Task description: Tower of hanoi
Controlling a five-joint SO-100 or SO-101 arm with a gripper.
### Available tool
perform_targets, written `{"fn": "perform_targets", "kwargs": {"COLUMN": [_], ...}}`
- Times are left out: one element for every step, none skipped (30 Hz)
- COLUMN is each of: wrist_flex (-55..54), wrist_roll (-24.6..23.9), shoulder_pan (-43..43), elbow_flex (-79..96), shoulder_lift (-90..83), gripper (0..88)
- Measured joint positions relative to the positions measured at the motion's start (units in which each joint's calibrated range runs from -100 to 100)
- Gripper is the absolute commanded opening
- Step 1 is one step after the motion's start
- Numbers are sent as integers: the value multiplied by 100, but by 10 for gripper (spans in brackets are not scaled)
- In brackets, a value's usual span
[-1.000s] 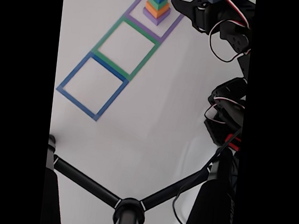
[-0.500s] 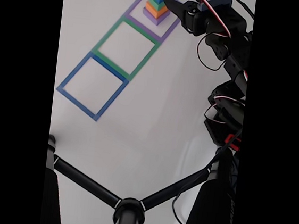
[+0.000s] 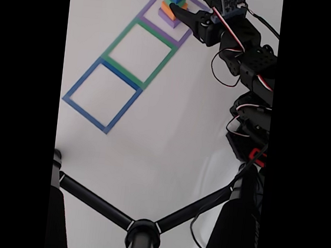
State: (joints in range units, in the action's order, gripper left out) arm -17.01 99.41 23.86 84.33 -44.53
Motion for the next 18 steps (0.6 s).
{"fn": "perform_targets", "kwargs": {"wrist_flex": [-88, -193, -305, -409, -514, -610, -706, -762, -867, -963, -1083, -1228, -1372, -1493, -1581, -1629, -1669, -1709], "wrist_roll": [0, 0, 0, 0, 0, 0, 0, 0, 0, 0, 0, 0, 0, 0, 0, 0, 0, 59], "shoulder_pan": [-8, -8, -8, -8, 16, 49, 90, 123, 139, 139, 123, 123, 123, 106, 65, 25, 0, -8], "elbow_flex": [0, 0, 0, 0, 0, 0, -9, -9, -9, -9, -9, -9, -35, -61, -113, -165, -226, -287], "shoulder_lift": [84, 186, 287, 397, 515, 633, 751, 844, 954, 1055, 1165, 1283, 1418, 1553, 1680, 1781, 1866, 1950], "gripper": [273, 274, 274, 274, 275, 276, 277, 277, 277, 278, 278, 278, 278, 278, 278, 278, 278, 278]}}
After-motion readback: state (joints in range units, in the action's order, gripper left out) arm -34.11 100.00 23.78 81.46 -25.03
